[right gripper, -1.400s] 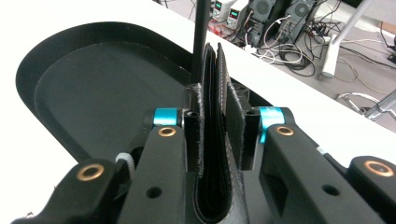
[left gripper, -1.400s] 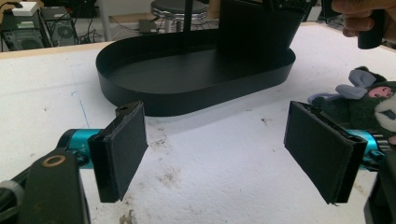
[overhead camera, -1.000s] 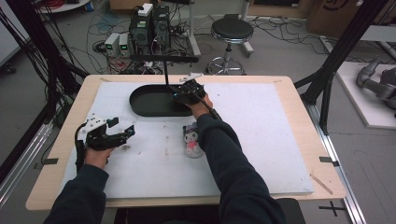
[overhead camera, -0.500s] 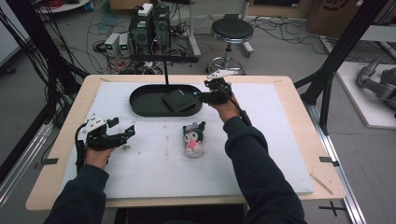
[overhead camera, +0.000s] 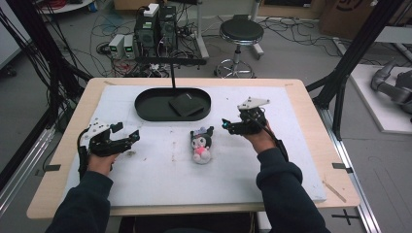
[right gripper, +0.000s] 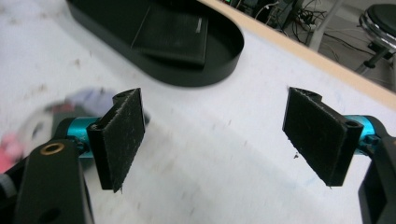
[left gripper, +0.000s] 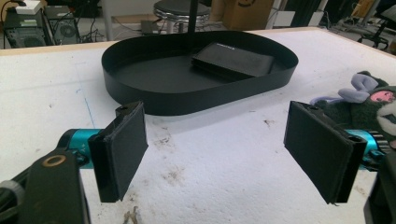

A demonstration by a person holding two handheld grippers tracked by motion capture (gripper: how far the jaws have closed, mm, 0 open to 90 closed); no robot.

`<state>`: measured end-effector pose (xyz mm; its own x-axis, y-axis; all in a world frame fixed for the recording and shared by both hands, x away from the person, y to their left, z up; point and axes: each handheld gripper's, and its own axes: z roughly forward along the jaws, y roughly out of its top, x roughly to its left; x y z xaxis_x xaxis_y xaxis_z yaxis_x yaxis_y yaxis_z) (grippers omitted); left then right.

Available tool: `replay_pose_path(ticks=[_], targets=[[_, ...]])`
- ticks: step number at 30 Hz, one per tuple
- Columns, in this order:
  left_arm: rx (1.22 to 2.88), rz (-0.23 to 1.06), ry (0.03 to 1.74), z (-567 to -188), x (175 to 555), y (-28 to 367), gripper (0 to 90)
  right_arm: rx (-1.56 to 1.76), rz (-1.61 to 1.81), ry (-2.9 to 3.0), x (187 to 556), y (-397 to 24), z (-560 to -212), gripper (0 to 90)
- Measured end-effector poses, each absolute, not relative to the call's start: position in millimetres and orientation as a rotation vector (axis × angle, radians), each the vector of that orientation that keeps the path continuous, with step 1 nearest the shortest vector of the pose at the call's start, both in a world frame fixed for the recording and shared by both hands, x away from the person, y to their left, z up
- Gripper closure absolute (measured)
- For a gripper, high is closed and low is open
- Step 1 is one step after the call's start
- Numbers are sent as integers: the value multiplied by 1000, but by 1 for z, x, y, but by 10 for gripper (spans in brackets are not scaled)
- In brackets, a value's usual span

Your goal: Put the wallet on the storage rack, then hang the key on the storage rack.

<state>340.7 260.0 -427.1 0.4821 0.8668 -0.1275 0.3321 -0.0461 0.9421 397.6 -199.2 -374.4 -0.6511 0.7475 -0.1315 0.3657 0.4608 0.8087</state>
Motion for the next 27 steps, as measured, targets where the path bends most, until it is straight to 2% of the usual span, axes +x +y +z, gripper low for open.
replay_pose_path(ticks=[11,21,27], targets=[[1621,611,1063,-427,341,261,213,950,1058,2197,372,-195,-389,214],[1614,610,1063,-427,341,261,213,1047,1038,2220,368,-163,-397,214],[1618,620,1061,-426,339,261,213,997,1091,2277,364,-131,-401,214]])
